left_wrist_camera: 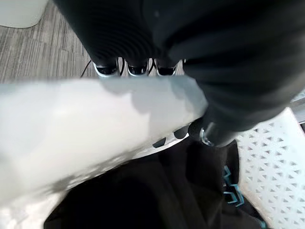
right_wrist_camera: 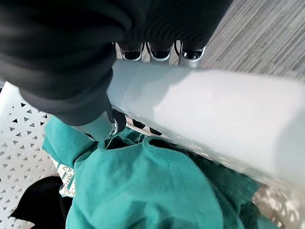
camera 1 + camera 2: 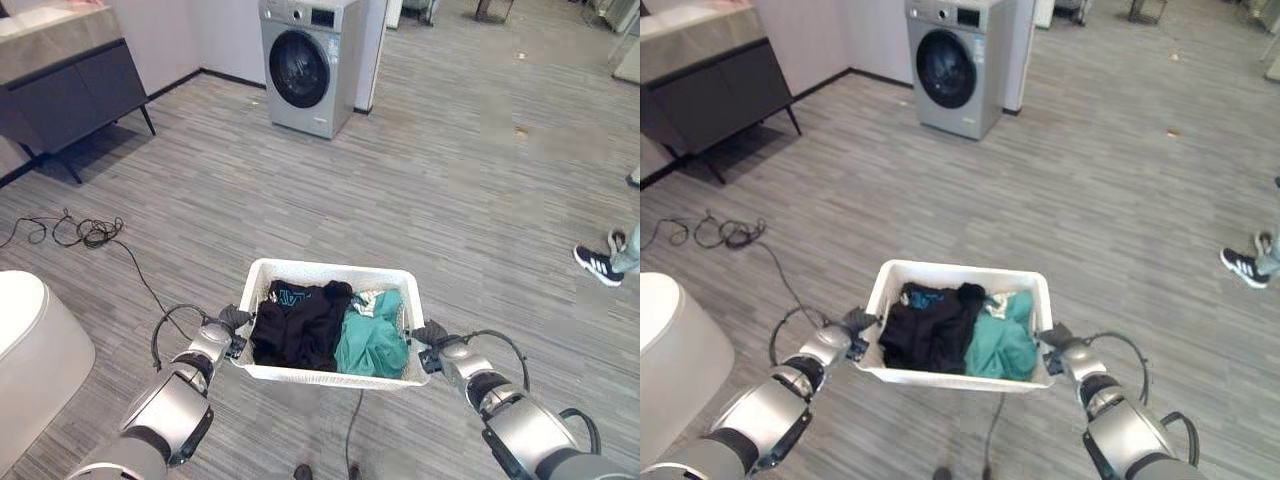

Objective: Grab the laundry basket,head to the washer,open it,put in the laundry and shut it.

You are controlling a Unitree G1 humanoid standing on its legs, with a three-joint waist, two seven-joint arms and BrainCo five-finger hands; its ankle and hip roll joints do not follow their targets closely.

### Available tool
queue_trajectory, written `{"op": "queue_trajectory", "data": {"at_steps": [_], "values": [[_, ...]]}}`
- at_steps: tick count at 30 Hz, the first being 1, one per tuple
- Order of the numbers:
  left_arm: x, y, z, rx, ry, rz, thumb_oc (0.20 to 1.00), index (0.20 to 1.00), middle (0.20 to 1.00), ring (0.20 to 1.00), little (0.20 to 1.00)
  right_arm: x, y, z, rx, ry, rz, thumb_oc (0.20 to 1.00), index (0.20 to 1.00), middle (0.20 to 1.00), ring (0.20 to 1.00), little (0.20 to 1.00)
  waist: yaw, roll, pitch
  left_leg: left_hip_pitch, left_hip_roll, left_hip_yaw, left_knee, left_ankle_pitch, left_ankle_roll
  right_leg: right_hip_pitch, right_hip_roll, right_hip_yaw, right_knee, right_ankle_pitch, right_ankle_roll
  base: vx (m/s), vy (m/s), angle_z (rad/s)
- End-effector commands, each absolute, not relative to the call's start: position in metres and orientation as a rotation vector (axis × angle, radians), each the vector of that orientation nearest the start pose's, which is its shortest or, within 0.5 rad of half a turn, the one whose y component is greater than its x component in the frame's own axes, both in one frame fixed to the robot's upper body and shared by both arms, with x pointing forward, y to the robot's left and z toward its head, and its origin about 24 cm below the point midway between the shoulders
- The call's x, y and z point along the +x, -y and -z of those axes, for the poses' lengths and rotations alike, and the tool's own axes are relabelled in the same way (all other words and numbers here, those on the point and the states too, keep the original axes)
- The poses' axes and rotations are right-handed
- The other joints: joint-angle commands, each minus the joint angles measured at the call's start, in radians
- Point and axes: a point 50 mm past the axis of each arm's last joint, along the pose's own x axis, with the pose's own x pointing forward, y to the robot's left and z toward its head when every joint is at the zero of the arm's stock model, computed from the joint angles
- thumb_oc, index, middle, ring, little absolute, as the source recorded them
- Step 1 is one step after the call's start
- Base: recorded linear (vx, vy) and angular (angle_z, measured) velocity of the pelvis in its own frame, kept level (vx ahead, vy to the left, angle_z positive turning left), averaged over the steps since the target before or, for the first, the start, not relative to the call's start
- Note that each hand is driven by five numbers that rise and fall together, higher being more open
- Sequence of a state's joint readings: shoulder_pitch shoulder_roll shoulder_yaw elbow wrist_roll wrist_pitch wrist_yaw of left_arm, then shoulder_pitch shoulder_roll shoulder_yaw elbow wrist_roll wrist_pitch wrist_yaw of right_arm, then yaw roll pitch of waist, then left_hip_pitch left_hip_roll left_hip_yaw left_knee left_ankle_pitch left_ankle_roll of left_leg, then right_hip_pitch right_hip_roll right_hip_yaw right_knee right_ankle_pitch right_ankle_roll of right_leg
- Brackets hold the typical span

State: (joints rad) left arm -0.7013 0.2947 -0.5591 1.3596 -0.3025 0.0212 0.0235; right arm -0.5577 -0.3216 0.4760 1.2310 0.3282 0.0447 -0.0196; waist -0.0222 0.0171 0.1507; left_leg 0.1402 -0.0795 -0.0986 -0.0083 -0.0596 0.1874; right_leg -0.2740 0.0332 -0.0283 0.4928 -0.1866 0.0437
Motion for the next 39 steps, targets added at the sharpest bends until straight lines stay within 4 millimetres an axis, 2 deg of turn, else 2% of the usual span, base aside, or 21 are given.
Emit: {"op": "queue_trajectory", "data": {"at_steps": [1, 2, 4, 6, 7, 11, 13, 14, 15, 16, 17, 18, 19, 22, 23, 26, 29, 32, 34, 37, 39], "values": [[0.330, -0.199, 0.027, 0.413, -0.626, 0.074, 0.200, 0.200, 0.200, 0.200, 0.200, 0.320, 0.193, 0.036, -0.266, -0.606, -0.099, 0.200, 0.200, 0.200, 0.200, 0.200, -0.021, -0.011, -0.074, -0.107, -0.030, 0.048, 0.080, 0.000, -0.133, 0.115, 0.020, 0.083, -0.241, 0.166, 0.065, 0.42, -0.036, 0.63], [0.332, -0.196, 0.025, 0.407, -0.613, 0.079, 0.200, 0.200, 0.200, 0.200, 0.200, 0.321, 0.194, 0.034, -0.271, -0.598, -0.095, 0.200, 0.200, 0.200, 0.200, 0.200, -0.054, -0.032, -0.056, -0.043, -0.042, 0.014, 0.066, -0.037, -0.145, 0.053, 0.006, 0.086, -0.434, 0.259, 0.088, 0.32, -0.041, 0.48], [0.332, -0.195, 0.025, 0.404, -0.609, 0.080, 0.200, 0.200, 0.200, 0.200, 0.200, 0.322, 0.194, 0.034, -0.279, -0.598, -0.095, 0.200, 0.200, 0.200, 0.200, 0.200, -0.061, -0.031, -0.050, -0.019, -0.035, 0.008, 0.065, -0.054, -0.151, 0.024, -0.015, 0.053, -0.489, 0.286, 0.097, 0.35, -0.072, 0.49], [0.329, -0.196, 0.028, 0.397, -0.622, 0.077, 0.200, 0.200, 0.200, 0.200, 0.200, 0.319, 0.194, 0.037, -0.286, -0.611, -0.100, 0.200, 0.200, 0.200, 0.200, 0.200, -0.068, -0.040, -0.051, 0.012, -0.033, 0.001, 0.064, -0.081, -0.159, 0.017, -0.030, 0.012, -0.495, 0.300, 0.103, 0.40, -0.117, 0.55], [0.326, -0.193, 0.033, 0.394, -0.637, 0.088, 0.200, 0.200, 0.200, 0.200, 0.200, 0.316, 0.199, 0.039, -0.292, -0.621, -0.093, 0.200, 0.200, 0.200, 0.200, 0.200, -0.079, -0.056, -0.083, 0.043, -0.034, -0.013, 0.070, -0.116, -0.162, 0.056, -0.022, 0.057, -0.494, 0.321, 0.077, 0.34, -0.101, 0.51], [0.319, -0.191, 0.041, 0.383, -0.668, 0.099, 0.200, 0.200, 0.200, 0.200, 0.200, 0.311, 0.208, 0.042, -0.305, -0.643, -0.086, 0.200, 0.200, 0.200, 0.200, 0.200, -0.106, -0.042, -0.116, 0.092, 0.005, -0.049, 0.113, -0.127, -0.190, 0.080, 0.011, 0.079, -0.452, 0.309, 0.050, 0.35, -0.125, 0.42], [0.313, -0.189, 0.048, 0.369, -0.692, 0.106, 0.200, 0.200, 0.200, 0.200, 0.200, 0.308, 0.211, 0.045, -0.324, -0.657, -0.095, 0.200, 0.200, 0.200, 0.200, 0.200, -0.122, -0.025, -0.135, 0.084, 0.024, -0.060, 0.207, -0.088, -0.225, 0.113, 0.032, 0.076, -0.442, 0.286, 0.029, 0.47, -0.187, -0.06], [0.312, -0.189, 0.050, 0.365, -0.698, 0.102, 0.200, 0.200, 0.200, 0.200, 0.200, 0.307, 0.212, 0.045, -0.331, -0.657, -0.094, 0.200, 0.200, 0.200, 0.200, 0.200, -0.125, -0.020, -0.139, 0.058, 0.031, -0.051, 0.284, -0.038, -0.248, 0.138, 0.037, 0.071, -0.446, 0.273, 0.020, 0.45, -0.237, 0.20], [0.312, -0.186, 0.049, 0.337, -0.696, 0.100, 0.200, 0.200, 0.200, 0.200, 0.200, 0.307, 0.213, 0.044, -0.337, -0.645, -0.095, 0.200, 0.200, 0.200, 0.200, 0.200, -0.121, -0.035, -0.124, -0.073, 0.022, -0.017, 0.567, 0.119, -0.323, 0.208, 0.027, 0.071, -0.462, 0.252, -0.004, 0.34, -0.193, 0.29], [0.312, -0.186, 0.049, 0.337, -0.695, 0.100, 0.200, 0.200, 0.200, 0.200, 0.200, 0.307, 0.213, 0.044, -0.337, -0.645, -0.095, 0.200, 0.200, 0.200, 0.200, 0.200, -0.121, -0.034, -0.124, -0.076, 0.023, -0.018, 0.572, 0.117, -0.323, 0.207, 0.028, 0.070, -0.462, 0.252, -0.004, 0.37, -0.273, 0.11], [0.316, -0.188, 0.045, 0.334, -0.679, 0.085, 0.200, 0.200, 0.200, 0.200, 0.200, 0.308, 0.215, 0.043, -0.340, -0.645, -0.088, 0.200, 0.200, 0.200, 0.200, 0.200, -0.105, -0.055, -0.106, -0.137, 0.035, 0.056, 0.660, 0.124, -0.304, 0.245, 0.021, 0.078, -0.467, 0.238, -0.019, 0.27, -0.197, -0.01], [0.316, -0.188, 0.045, 0.328, -0.680, 0.085, 0.200, 0.200, 0.200, 0.200, 0.200, 0.308, 0.216, 0.043, -0.337, -0.646, -0.076, 0.200, 0.200, 0.200, 0.200, 0.200, -0.090, -0.071, -0.101, -0.219, 0.046, 0.120, 0.615, 0.096, -0.276, 0.277, 0.005, 0.082, -0.478, 0.221, -0.022, 0.27, -0.193, -0.04], [0.316, -0.187, 0.045, 0.327, -0.680, 0.086, 0.200, 0.200, 0.200, 0.200, 0.200, 0.308, 0.216, 0.043, -0.338, -0.646, -0.075, 0.200, 0.200, 0.200, 0.200, 0.200, -0.087, -0.066, -0.098, -0.218, 0.051, 0.122, 0.623, 0.089, -0.276, 0.280, 0.010, 0.084, -0.478, 0.220, -0.022, 0.20, -0.087, 0.03], [0.316, -0.187, 0.046, 0.338, -0.683, 0.085, 0.200, 0.200, 0.200, 0.200, 0.200, 0.307, 0.215, 0.044, -0.341, -0.647, -0.078, 0.200, 0.200, 0.200, 0.200, 0.200, -0.057, -0.069, -0.086, -0.312, 0.038, 0.170, 0.412, 0.016, -0.221, 0.323, 0.005, 0.102, -0.487, 0.191, -0.008, 0.24, -0.004, -0.12], [0.315, -0.188, 0.046, 0.336, -0.683, 0.081, 0.200, 0.200, 0.200, 0.200, 0.200, 0.307, 0.215, 0.044, -0.346, -0.645, -0.082, 0.200, 0.200, 0.200, 0.200, 0.200, -0.047, -0.063, -0.079, -0.319, 0.032, 0.159, 0.331, 0.026, -0.214, 0.338, 0.012, 0.110, -0.484, 0.183, -0.007, 0.31, 0.055, -0.03], [0.312, -0.194, 0.048, 0.334, -0.688, 0.068, 0.200, 0.200, 0.200, 0.200, 0.200, 0.306, 0.209, 0.046, -0.350, -0.638, -0.102, 0.200, 0.200, 0.200, 0.200, 0.200, -0.006, -0.034, -0.069, -0.343, 0.032, 0.073, 0.079, 0.141, -0.218, 0.407, 0.049, 0.160, -0.491, 0.144, -0.012, 0.33, 0.052, -0.49], [0.312, -0.197, 0.048, 0.336, -0.684, 0.066, 0.200, 0.200, 0.200, 0.200, 0.200, 0.305, 0.207, 0.047, -0.350, -0.638, -0.107, 0.200, 0.200, 0.200, 0.200, 0.200, 0.012, -0.018, -0.066, -0.378, 0.055, 0.113, -0.034, 0.191, -0.229, 0.457, 0.057, 0.197, -0.500, 0.112, -0.016, 0.29, 0.073, -0.71], [0.307, -0.204, 0.051, 0.323, -0.697, 0.040, 0.200, 0.200, 0.200, 0.200, 0.200, 0.302, 0.200, 0.052, -0.345, -0.658, -0.133, 0.200, 0.200, 0.200, 0.200, 0.200, 0.038, -0.001, -0.091, -0.363, 0.055, 0.116, 0.004, 0.232, -0.207, 0.510, 0.036, 0.238, -0.500, 0.068, -0.007, 0.42, 0.230, -0.49], [0.306, -0.205, 0.052, 0.323, -0.701, 0.040, 0.200, 0.200, 0.200, 0.200, 0.200, 0.300, 0.200, 0.054, -0.344, -0.664, -0.135, 0.200, 0.200, 0.200, 0.200, 0.200, 0.038, -0.004, -0.098, -0.362, 0.052, 0.117, 0.018, 0.226, -0.202, 0.511, 0.021, 0.244, -0.490, 0.060, -0.002, 0.31, 0.203, -0.43], [0.305, -0.207, 0.053, 0.334, -0.702, 0.045, 0.200, 0.200, 0.200, 0.200, 0.200, 0.295, 0.199, 0.059, -0.334, -0.679, -0.143, 0.200, 0.200, 0.200, 0.200, 0.200, 0.047, -0.018, -0.127, -0.373, 0.031, 0.133, 0.090, 0.168, -0.178, 0.507, -0.029, 0.263, -0.421, 0.039, 0.030, 0.42, 0.270, -0.33], [0.305, -0.213, 0.050, 0.347, -0.696, 0.032, 0.200, 0.200, 0.200, 0.200, 0.200, 0.295, 0.195, 0.059, -0.328, -0.674, -0.155, 0.200, 0.200, 0.200, 0.200, 0.200, 0.061, -0.035, -0.134, -0.354, 0.014, 0.160, 0.146, 0.098, -0.153, 0.456, -0.067, 0.252, -0.277, 0.089, 0.086, 0.42, 0.271, 0.02]]}}
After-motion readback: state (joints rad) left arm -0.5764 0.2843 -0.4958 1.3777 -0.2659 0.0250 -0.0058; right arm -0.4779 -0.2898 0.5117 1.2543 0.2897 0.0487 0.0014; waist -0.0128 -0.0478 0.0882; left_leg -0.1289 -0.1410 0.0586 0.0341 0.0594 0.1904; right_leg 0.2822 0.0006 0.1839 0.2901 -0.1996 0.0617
